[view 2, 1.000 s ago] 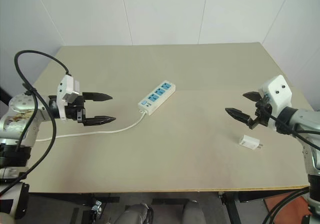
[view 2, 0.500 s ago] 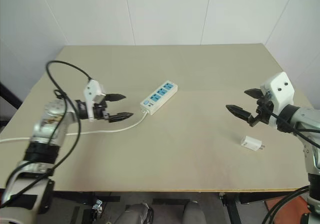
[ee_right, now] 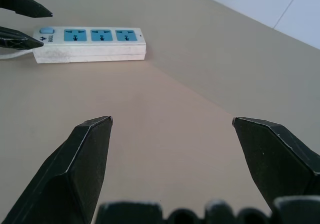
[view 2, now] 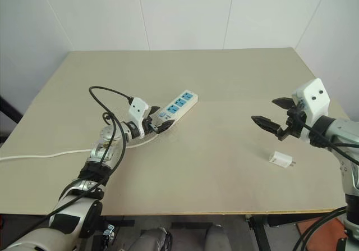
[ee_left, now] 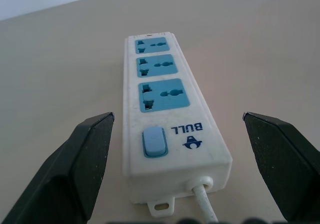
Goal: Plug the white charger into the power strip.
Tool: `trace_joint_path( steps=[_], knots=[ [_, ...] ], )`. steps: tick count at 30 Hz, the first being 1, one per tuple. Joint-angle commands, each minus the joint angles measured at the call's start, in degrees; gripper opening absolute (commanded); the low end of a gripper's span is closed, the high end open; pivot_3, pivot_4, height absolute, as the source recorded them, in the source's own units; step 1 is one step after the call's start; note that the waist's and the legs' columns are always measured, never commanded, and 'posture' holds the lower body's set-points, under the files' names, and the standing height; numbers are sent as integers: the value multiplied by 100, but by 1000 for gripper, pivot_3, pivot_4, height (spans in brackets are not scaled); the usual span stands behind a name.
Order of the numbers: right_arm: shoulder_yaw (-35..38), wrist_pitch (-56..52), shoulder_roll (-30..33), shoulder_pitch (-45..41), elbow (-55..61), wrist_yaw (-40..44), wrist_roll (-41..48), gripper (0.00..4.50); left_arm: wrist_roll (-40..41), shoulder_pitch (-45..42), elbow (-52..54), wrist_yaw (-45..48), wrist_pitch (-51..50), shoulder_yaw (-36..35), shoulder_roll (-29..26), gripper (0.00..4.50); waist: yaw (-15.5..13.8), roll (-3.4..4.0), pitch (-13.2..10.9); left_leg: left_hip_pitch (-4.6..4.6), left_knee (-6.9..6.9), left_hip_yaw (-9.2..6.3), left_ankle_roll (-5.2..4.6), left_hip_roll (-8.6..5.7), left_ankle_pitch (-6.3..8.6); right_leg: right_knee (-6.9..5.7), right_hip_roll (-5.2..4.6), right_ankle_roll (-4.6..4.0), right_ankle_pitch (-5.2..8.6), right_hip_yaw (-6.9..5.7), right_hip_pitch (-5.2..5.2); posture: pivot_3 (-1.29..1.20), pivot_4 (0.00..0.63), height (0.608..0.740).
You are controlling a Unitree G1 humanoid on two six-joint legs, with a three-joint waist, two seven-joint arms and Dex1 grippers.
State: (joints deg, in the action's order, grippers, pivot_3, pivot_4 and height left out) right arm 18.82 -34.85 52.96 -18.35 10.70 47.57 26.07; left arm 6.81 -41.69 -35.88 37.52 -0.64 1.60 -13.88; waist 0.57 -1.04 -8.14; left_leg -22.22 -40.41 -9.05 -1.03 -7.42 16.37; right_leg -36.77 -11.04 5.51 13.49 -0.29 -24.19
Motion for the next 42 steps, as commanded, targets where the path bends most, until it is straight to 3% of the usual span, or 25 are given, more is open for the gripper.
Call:
trace_joint_path(
  steps=[1, 24, 29, 33, 38, 42],
  knots=[
    [243, -26, 44, -47, 220, -59, 136, 4500, -64, -226, -226, -255, 311, -97, 66, 4489, -10, 0, 0, -2, -1, 0, 0, -1, 0, 0, 0, 1, -1, 0, 0, 0, 150, 740],
    [233, -98, 20, -149, 371, -221, 365, 4500, -315, -815, -2361, -334, 964, -72, 591, 4489, -67, -2, 0, -7, -11, 3, -4, -13, 2, 0, -9, 15, -9, 3, 1, 0, 150, 740],
    [209, -118, 26, -219, 367, -226, 388, 4500, -259, -823, -2512, -280, 905, -150, 642, 3373, -75, -2, 0, -5, -27, 4, -6, -16, 4, 1, -9, 16, -9, 8, 3, 0, 150, 740],
    [217, -128, 36, -225, 381, -226, 394, 4500, -251, -788, -2526, -109, 898, -164, 655, 3308, -77, -2, 0, -3, -33, 8, -9, -18, 5, 1, -10, 18, -10, 14, 3, 0, 150, 740],
    [291, -186, 109, -143, 444, -193, 414, 4500, -176, -449, -1753, 1699, 920, 249, 365, 3308, -62, -1, 1, -5, -32, 12, -13, -18, 8, -1, -9, 19, -11, 16, 1, 0, 150, 740],
    [315, -210, 232, -104, 406, -107, 420, 4500, 10, -98, -761, 3216, 843, 536, -211, 3308, -29, 0, 1, -9, -32, 11, -18, -18, 10, -3, -9, 21, -13, 17, 0, 0, 150, 740]
  ],
)
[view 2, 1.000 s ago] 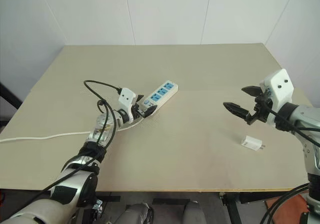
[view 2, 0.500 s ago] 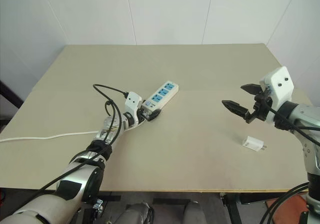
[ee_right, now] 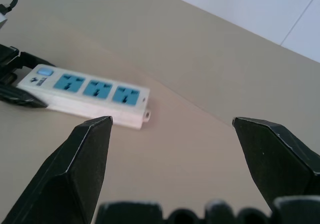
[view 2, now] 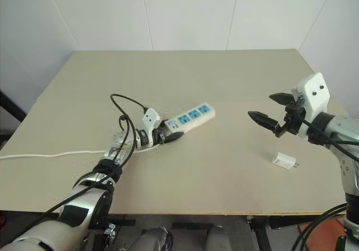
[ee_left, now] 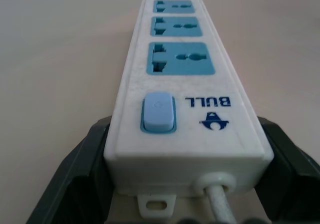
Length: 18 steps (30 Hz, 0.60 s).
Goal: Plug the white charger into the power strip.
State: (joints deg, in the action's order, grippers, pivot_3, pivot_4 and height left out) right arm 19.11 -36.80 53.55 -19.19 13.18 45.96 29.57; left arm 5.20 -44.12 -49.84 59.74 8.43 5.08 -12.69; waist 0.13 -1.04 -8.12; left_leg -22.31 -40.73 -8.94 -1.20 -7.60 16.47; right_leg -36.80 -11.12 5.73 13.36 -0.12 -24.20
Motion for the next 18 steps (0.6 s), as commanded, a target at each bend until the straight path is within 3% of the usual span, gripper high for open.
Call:
trace_joint_path(
  steps=[1, 5, 11, 18],
  knots=[
    [271, -15, 200, -18, 148, 84, 72, 4500, 205, 191, 775, 1187, -97, 224, -426, 3308, 25, 0, 0, -1, 0, 0, -1, 0, 0, 2, 1, 0, 0, 0, -1, 0, 150, 740],
    [153, 9, 310, -30, 97, 270, 81, 4500, 283, 503, 1409, 1918, -28, 456, -783, 3308, 58, 1, 0, 3, 0, 0, -2, 0, 1, 5, 0, 0, 0, 2, -1, 0, 150, 740],
    [-168, -48, 634, -112, -76, 602, -81, 4500, 226, 809, 1763, 1961, 36, 599, -810, 3308, 41, 1, 0, 4, -1, 0, -4, 0, 2, 8, 1, 0, 0, 3, 1, 0, 150, 740],
    [-1314, -762, 1795, -273, -121, 1134, -633, 4500, 130, 832, 1639, 1946, 137, 714, -741, 3308, 35, 1, 0, 3, -2, 2, -8, -2, 5, 13, -1, 0, 0, 3, -1, 0, 150, 740]
  ],
)
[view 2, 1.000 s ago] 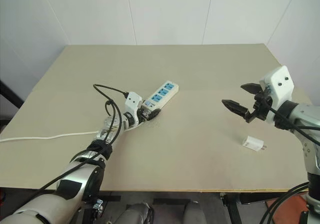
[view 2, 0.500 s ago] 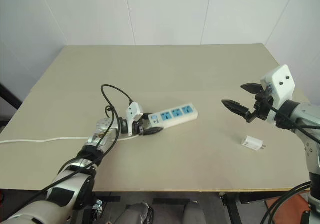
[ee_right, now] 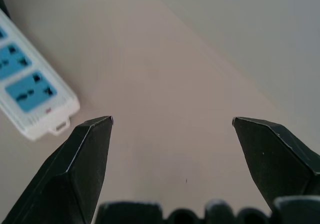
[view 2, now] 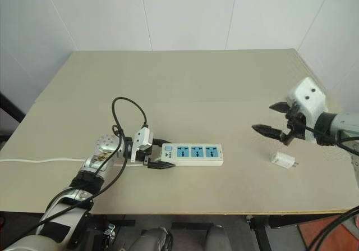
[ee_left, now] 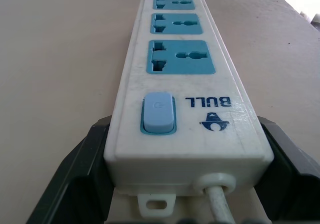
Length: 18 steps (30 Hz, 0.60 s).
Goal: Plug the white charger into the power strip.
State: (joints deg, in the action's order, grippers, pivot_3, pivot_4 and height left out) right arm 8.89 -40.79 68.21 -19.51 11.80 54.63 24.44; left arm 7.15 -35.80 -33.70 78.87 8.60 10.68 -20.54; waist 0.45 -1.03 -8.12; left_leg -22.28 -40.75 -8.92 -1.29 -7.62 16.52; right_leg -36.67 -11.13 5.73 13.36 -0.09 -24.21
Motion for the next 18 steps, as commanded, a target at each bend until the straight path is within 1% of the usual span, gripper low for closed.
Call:
trace_joint_path(
  steps=[1, 6, 12, 15, 18],
  knots=[
    [-510, -560, 457, -375, -14, 393, -142, 4500, -83, -21, -32, 57, 142, 176, 39, 3308, 5, 0, 0, 0, 0, 0, -1, 1, 0, 2, 1, 0, 0, 0, 0, 0, 150, 740],
    [-1536, -1256, 665, -1030, -245, 798, -431, 4500, -133, -49, -185, 90, 238, 269, 63, 3308, 3, 0, 0, 0, 1, 5, -3, 2, 2, 9, 1, 0, 0, 1, -1, 0, 150, 740],
    [-2606, -1449, 575, -1585, -611, 1147, -1096, 4500, -139, -42, -209, 50, 267, 309, 76, 3308, -13, 0, 0, -4, 0, 7, -6, 1, 4, 7, -1, 1, 0, 0, -5, 0, 150, 740],
    [-3016, -1266, 481, -1660, -919, 1198, -1531, 4500, -153, -32, -200, 28, 278, 319, 54, 3308, -18, 0, 0, -4, 0, 7, -6, 1, 5, 8, -1, 2, -1, 1, -6, 0, 150, 740],
    [-3169, -980, 362, -1708, -1251, 1194, -1860, 4500, -142, -30, -190, 12, 272, 317, 43, 3308, -22, 0, 0, -4, 0, 8, -6, 1, 5, 9, -2, 2, -1, 2, -6, 0, 150, 740]
  ],
)
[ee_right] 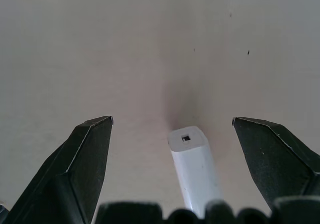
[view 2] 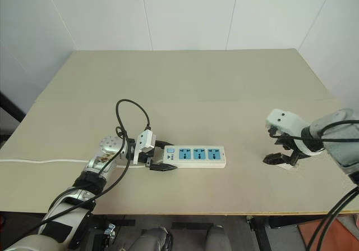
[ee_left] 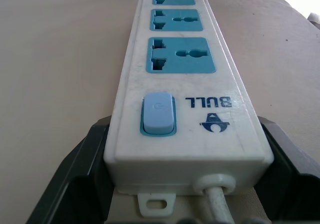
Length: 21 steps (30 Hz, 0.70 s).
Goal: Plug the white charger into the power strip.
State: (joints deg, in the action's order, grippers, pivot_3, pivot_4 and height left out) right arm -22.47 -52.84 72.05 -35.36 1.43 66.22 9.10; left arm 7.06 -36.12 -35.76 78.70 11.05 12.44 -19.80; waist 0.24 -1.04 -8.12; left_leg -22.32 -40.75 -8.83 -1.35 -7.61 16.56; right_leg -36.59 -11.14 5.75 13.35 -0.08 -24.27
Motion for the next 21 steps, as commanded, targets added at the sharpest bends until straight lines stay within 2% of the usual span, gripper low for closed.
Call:
trace_joint_path(
  steps=[1, 18, 21],
  knots=[
    [-52, 258, -67, -154, -308, 69, -380, 4500, -130, 5, 22, 28, 25, 142, -36, 3308, 0, 0, 0, 0, 0, 2, 0, 0, 0, 0, 0, 0, 0, 1, -2, 0, 150, 740],
    [-141, 1011, -497, -61, -1186, 449, -1222, 4500, -101, 77, 159, -15, -51, 132, -82, 3308, -7, 0, 0, 2, -1, 2, 1, 0, 0, -3, 1, 1, -1, 3, 0, 0, 150, 740],
    [-119, 1058, -510, -28, -1187, 526, -1254, 3629, -104, 81, 169, -17, -55, 129, -104, 3308, -4, 0, 0, 3, -2, 2, 1, 0, 0, -1, 1, 2, -1, 3, 1, 0, 150, 740]
  ],
)
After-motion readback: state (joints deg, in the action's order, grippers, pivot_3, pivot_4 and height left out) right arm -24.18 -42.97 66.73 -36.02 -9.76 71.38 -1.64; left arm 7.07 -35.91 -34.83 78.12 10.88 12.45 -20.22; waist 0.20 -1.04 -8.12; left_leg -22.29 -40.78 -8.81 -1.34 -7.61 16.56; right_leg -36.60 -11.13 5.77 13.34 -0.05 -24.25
